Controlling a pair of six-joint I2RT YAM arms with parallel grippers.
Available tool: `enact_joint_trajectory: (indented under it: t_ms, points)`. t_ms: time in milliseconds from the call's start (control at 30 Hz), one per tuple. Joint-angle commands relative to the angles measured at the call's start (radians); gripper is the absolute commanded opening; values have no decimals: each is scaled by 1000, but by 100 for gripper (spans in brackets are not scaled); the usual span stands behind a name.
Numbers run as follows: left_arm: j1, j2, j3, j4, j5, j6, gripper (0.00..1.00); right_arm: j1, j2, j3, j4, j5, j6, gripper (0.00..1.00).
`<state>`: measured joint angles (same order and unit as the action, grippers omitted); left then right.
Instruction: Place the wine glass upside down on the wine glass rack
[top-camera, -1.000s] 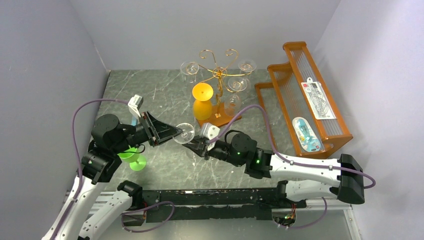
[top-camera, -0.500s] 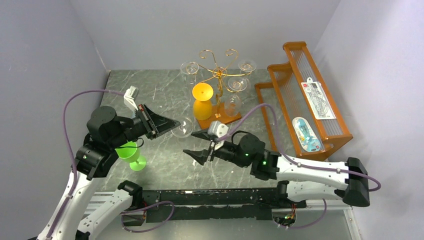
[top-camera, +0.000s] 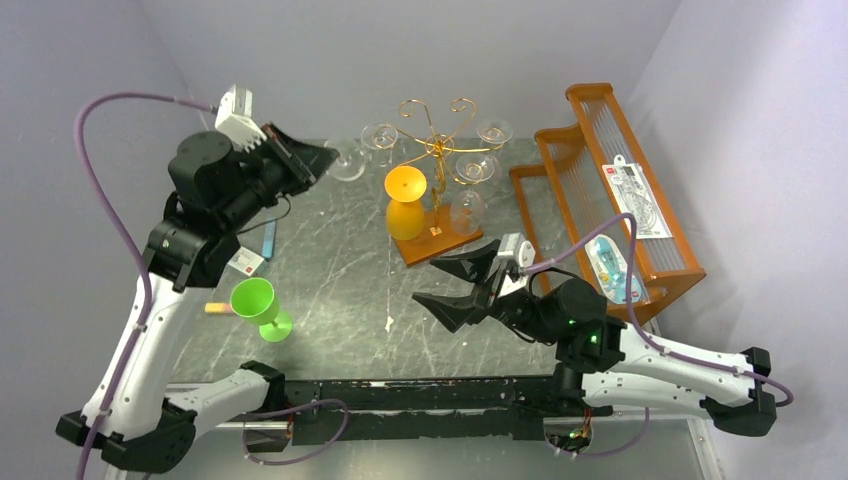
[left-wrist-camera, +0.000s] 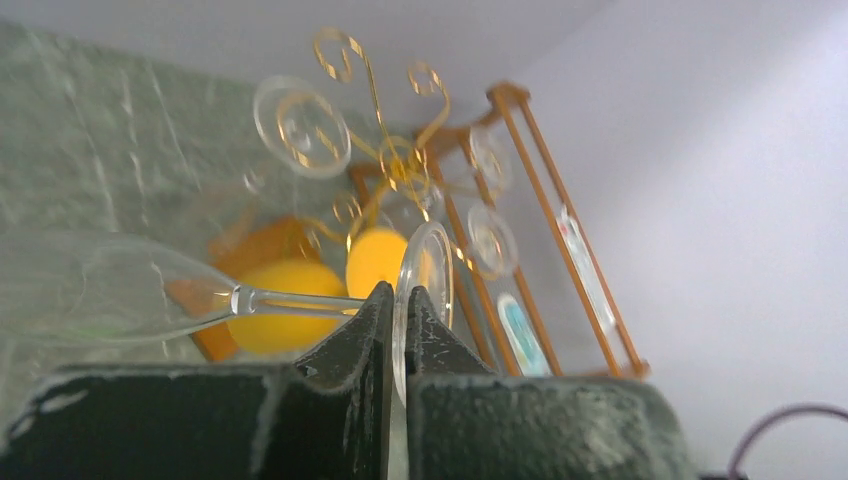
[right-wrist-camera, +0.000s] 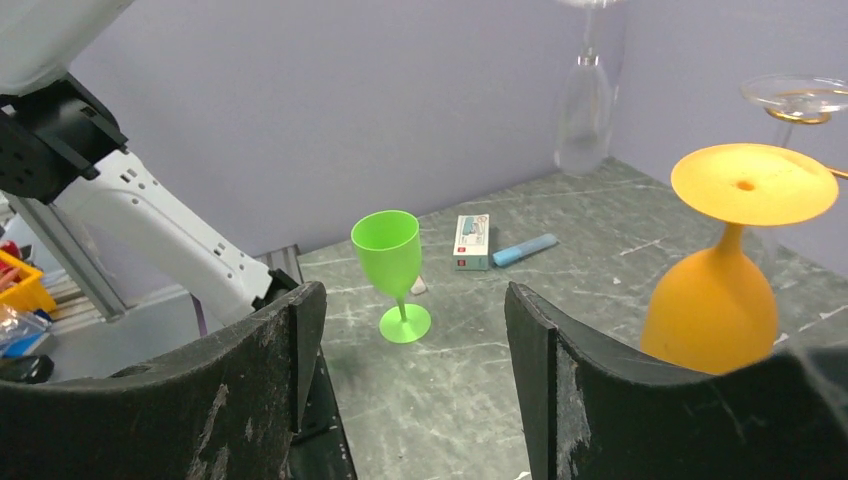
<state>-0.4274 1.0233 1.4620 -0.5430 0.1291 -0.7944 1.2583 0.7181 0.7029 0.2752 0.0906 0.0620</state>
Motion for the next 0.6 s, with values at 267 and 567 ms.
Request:
enact_joint_trajectory:
  t_ms: [267,567]
  points:
    - [61,333,324,170,-24,187,5,3,-39,64,-119,63,98,70]
    - [65,551,385,433,108,224,5,3,-23,67,-143,32,192,71]
